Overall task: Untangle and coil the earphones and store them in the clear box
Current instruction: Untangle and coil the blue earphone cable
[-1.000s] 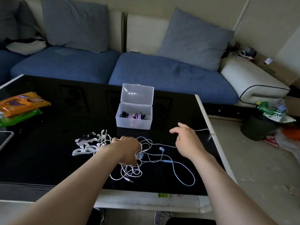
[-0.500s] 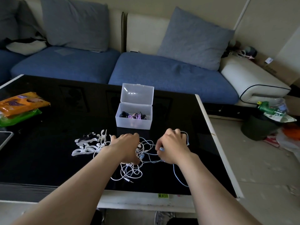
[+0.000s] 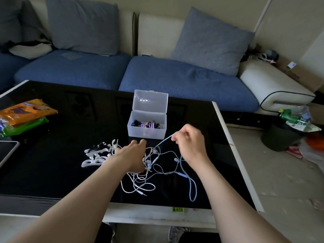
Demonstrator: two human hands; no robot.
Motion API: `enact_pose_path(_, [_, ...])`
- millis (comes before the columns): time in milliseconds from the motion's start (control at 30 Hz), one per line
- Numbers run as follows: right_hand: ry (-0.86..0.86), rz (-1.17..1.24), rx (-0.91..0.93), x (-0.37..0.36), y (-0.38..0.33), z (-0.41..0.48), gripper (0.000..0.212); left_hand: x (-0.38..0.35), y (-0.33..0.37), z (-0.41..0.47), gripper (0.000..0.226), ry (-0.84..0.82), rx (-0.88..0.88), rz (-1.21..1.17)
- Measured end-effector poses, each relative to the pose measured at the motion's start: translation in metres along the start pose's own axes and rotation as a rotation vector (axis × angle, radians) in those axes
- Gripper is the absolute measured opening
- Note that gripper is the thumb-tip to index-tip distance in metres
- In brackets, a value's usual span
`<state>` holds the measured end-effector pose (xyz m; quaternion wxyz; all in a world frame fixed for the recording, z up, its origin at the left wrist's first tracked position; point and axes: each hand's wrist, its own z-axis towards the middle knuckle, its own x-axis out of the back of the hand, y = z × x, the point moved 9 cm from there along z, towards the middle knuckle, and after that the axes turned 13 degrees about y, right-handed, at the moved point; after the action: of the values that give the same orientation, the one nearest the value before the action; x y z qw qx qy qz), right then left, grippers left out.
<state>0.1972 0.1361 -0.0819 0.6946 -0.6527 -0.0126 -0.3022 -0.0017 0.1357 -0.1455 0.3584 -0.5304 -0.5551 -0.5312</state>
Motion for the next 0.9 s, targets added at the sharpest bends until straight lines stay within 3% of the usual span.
enact_pose_path(133, [0.102,0.635,-0.255,0.014,-0.02,-0.003,0.013,-0.005,-0.007,0.003,0.061,-0.041,0.016,-0.037])
enact_pose_path(233, [0.143,0.767,-0.303,0.025,-0.038,-0.012,0.018,-0.008,-0.008,0.0,0.036,-0.069,0.006,0.015])
enact_pose_path(400, [0.342,0.867,-0.321,0.054,-0.053,-0.019,0.014,-0.01,-0.011,0.0,0.038,-0.091,0.024,0.048])
enact_pose_path(467, [0.467,0.673,-0.139,0.078,-0.059,-0.021,0.008,-0.01,-0.011,-0.002,0.042,-0.098,0.032,0.062])
enact_pose_path(500, [0.515,0.499,-0.008,0.088,-0.065,-0.022,0.017,-0.01,-0.011,-0.002,0.044,-0.098,0.037,0.075])
enact_pose_path(600, [0.429,0.009,0.319,0.086,-0.082,-0.024,0.04,-0.011,-0.015,0.0,0.052,-0.076,0.056,0.09])
enact_pose_path(667, [0.279,-0.307,0.329,0.069,-0.075,-0.02,0.05,-0.01,-0.014,0.001,0.065,-0.055,0.057,0.07])
enact_pose_path(767, [-0.022,-0.703,0.259,0.042,-0.05,-0.021,0.049,-0.004,-0.001,-0.002,0.085,-0.029,-0.002,0.079])
enact_pose_path(900, [-0.433,-1.029,0.187,0.021,-0.011,-0.034,0.056,0.0,0.008,-0.003,0.072,0.011,-0.031,0.054])
